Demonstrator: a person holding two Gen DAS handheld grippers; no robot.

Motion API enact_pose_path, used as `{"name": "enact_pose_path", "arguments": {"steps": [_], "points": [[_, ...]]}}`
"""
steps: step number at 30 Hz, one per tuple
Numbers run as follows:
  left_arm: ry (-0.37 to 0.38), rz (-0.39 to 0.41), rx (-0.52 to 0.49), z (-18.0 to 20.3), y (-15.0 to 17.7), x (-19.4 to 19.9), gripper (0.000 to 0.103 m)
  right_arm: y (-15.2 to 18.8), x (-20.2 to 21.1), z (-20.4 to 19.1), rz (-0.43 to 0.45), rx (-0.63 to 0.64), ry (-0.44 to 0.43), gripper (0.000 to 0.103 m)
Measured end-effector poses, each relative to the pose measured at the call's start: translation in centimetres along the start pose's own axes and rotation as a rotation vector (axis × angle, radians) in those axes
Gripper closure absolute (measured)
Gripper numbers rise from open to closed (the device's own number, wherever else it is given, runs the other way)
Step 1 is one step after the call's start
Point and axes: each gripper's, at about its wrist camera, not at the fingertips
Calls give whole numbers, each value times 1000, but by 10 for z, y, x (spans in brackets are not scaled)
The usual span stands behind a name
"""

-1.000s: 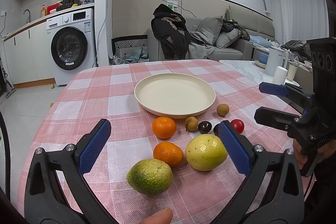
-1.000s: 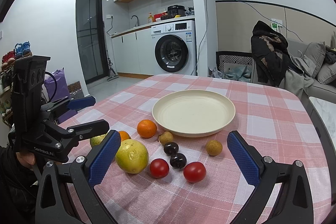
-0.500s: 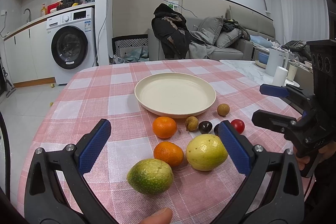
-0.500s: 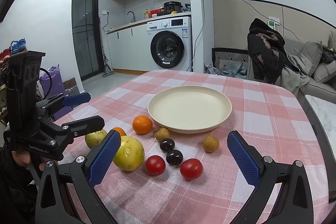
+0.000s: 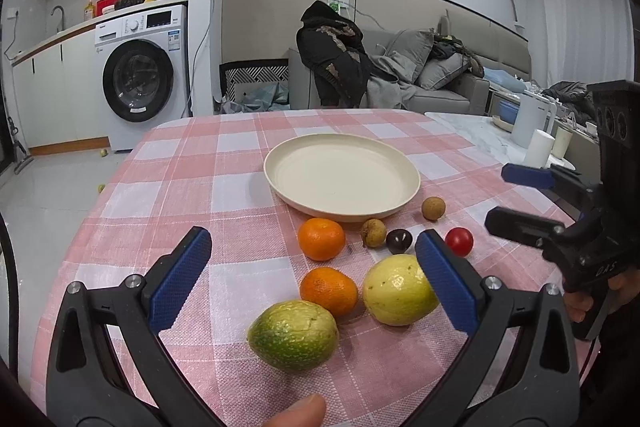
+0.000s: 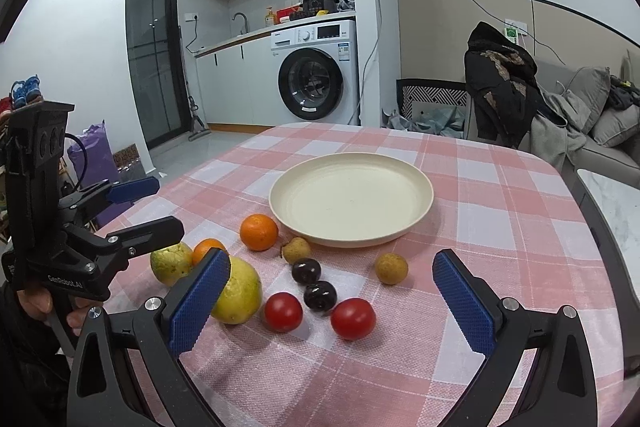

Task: Organize fruits
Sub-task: 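Close the left tool on the green citrus while the right tool grasps a red tomato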

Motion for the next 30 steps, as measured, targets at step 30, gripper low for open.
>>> {"name": "enact_pose_path", "arguments": {"steps": [30], "points": [[-23,-242,-49,-17,21,-10,5,28,-34,25,-325,-27,47,22]]}}
Point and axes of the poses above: each gripper's, at about its wrist camera, not at the fingertips, and x roughly against the way its jaws point, z to its right, y to its underside, and after that the axes turned 15 degrees about z, right-handed
